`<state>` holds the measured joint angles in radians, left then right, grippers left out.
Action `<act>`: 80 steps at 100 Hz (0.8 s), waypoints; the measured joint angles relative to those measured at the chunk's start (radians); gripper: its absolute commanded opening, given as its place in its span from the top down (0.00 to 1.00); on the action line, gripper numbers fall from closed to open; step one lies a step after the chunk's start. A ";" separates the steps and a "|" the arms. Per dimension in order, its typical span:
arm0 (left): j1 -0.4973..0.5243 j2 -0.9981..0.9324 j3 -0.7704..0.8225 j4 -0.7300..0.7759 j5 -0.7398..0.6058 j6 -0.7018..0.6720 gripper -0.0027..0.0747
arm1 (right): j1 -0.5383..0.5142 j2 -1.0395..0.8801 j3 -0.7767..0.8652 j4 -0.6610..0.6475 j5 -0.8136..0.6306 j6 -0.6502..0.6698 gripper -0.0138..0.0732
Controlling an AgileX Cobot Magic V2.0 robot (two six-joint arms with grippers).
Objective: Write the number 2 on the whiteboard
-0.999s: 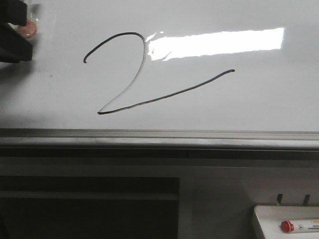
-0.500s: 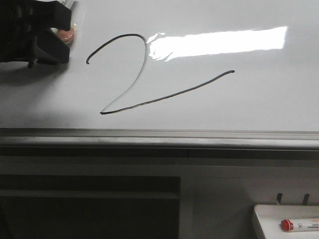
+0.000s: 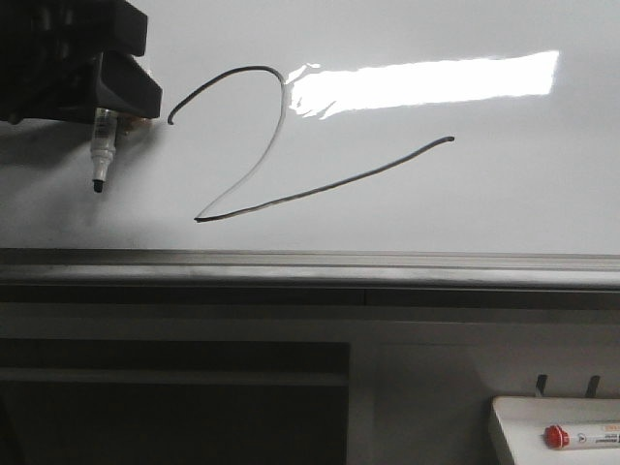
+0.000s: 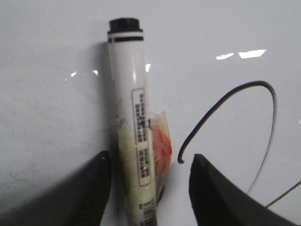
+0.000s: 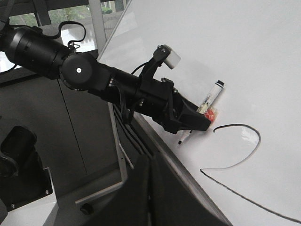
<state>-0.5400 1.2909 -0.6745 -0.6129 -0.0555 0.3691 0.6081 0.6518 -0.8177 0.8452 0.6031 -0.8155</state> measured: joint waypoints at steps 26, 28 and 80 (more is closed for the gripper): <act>-0.002 -0.013 0.000 0.002 -0.002 0.000 0.32 | 0.000 0.000 0.000 0.000 0.000 0.003 0.92; -0.002 -0.018 0.000 0.002 -0.004 0.000 0.30 | 0.000 0.000 0.000 0.000 0.000 0.003 0.92; 0.011 -0.617 0.010 0.227 0.290 0.000 0.40 | 0.000 -0.094 0.038 -0.182 -0.037 0.005 0.91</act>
<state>-0.5293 0.6742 -0.6640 -0.3863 0.2348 0.3691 0.6081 0.5581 -0.7793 0.6627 0.5657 -0.8106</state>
